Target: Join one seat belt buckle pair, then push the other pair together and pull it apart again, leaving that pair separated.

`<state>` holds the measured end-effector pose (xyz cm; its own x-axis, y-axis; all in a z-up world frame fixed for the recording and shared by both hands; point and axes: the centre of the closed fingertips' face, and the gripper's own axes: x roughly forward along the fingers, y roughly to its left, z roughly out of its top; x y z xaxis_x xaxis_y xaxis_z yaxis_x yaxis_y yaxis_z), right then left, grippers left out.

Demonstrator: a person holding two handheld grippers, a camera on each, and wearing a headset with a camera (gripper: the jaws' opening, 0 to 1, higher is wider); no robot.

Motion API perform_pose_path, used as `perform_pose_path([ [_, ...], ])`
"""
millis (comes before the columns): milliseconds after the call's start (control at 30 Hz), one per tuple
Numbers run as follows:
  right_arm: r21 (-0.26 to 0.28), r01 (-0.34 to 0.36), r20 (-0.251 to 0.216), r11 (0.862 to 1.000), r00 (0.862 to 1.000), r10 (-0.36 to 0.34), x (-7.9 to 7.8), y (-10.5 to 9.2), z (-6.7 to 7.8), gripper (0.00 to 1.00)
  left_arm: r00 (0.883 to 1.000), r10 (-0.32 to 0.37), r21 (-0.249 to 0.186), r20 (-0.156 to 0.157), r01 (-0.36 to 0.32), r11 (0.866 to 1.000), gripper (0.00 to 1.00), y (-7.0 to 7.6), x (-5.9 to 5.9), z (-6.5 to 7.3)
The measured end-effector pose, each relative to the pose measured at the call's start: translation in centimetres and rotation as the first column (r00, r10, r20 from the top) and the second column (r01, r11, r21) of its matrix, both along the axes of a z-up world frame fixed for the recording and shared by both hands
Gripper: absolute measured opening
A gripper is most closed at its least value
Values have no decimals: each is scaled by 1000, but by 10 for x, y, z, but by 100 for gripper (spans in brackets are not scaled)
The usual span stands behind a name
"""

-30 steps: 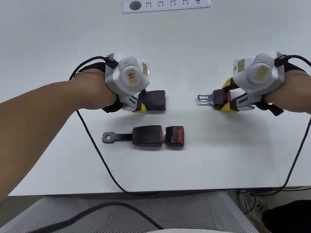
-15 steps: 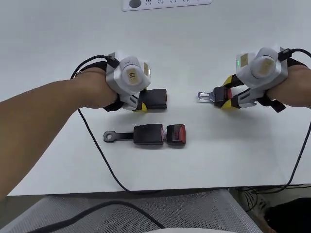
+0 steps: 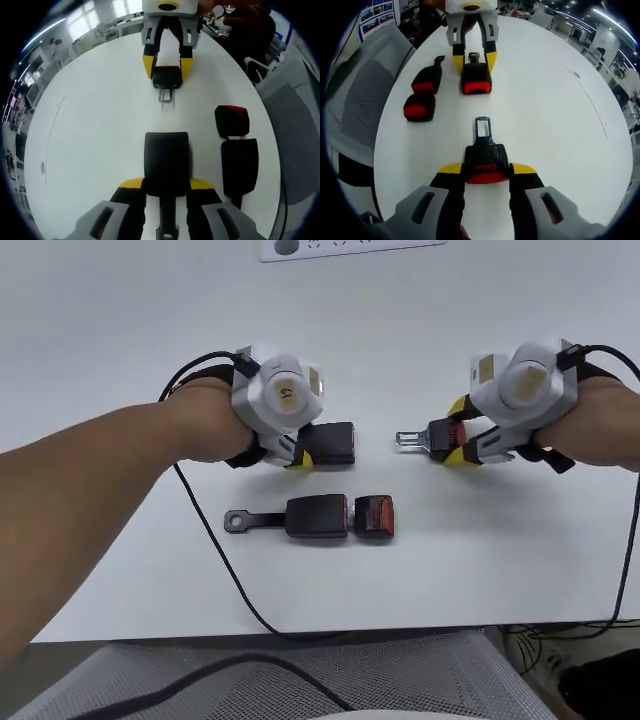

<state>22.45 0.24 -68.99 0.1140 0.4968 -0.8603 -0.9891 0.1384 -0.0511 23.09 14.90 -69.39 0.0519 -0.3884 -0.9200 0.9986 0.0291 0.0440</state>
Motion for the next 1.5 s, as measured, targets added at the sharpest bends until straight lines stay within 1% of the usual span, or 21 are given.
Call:
perform_pose_path([
  [100, 5, -6, -1, 1000, 1000, 6, 2, 10, -2, 33, 1000, 3, 1, 0, -3, 1000, 32, 0, 0, 0],
  [167, 12, -12, -2, 1000, 1000, 12, -1, 21, 1, 33, 1000, 6, -2, -2, -6, 1000, 32, 1, 1, 1],
  [267, 14, -28, 4, 1000, 1000, 28, 0, 34, -2, 33, 1000, 9, -4, -3, -9, 1000, 32, 2, 1, 1],
  [367, 10, -29, 7, 1000, 1000, 29, 1, 40, -3, 33, 1000, 7, -2, -2, -7, 1000, 32, 1, 0, 2],
  [433, 15, -20, -1, 1000, 1000, 20, 1, 45, -2, 33, 1000, 6, -1, -2, -6, 1000, 32, 2, 1, 1],
  [533, 14, -19, 2, 1000, 1000, 19, 0, 48, -2, 33, 1000, 8, -2, -1, -8, 1000, 32, 2, 0, 1],
  [633, 5, -16, 3, 1000, 1000, 16, 1, 46, -3, 33, 1000, 9, -3, -1, -9, 1000, 32, 2, 0, 1],
  [767, 7, -12, 7, 1000, 1000, 12, 1, 46, -3, 33, 1000, 5, -1, -3, -5, 1000, 32, 2, 1, 0],
  [833, 8, -13, 11, 1000, 1000, 13, 0, 47, 0, 33, 1000, 4, 0, -3, -4, 1000, 32, 2, 1, -1],
  [900, 18, -10, 11, 1000, 1000, 9, 0, 49, 1, 33, 1000, 3, 0, -2, -3, 1000, 32, 2, 1, -1],
  [967, 21, -18, 18, 1000, 1000, 17, 2, 52, -3, 33, 1000, 4, 1, -3, -4, 1000, 32, 3, 1, -2],
  [1100, 38, -21, 20, 999, 1000, 20, 3, 57, -3, 33, 1000, -1, 0, -3, 1, 1000, 32, 2, 1, -2],
  [1167, 38, -21, 16, 999, 1000, 20, 2, 59, -3, 33, 1000, -2, -1, -3, 2, 1000, 32, 1, 1, -2],
  [1233, 48, -18, 8, 999, 1000, 18, 0, 60, 1, 33, 1000, -2, -1, -4, 2, 1000, 31, 1, 1, -2],
  [1333, 55, -20, 4, 998, 1000, 19, 3, 58, -4, 33, 1000, -6, 2, -5, 6, 1000, 31, 1, 0, -3],
  [1500, 52, -20, -1, 998, 1000, 20, 3, 60, -4, 32, 1000, -11, 10, -11, 11, 1000, 31, 0, 0, -3],
])
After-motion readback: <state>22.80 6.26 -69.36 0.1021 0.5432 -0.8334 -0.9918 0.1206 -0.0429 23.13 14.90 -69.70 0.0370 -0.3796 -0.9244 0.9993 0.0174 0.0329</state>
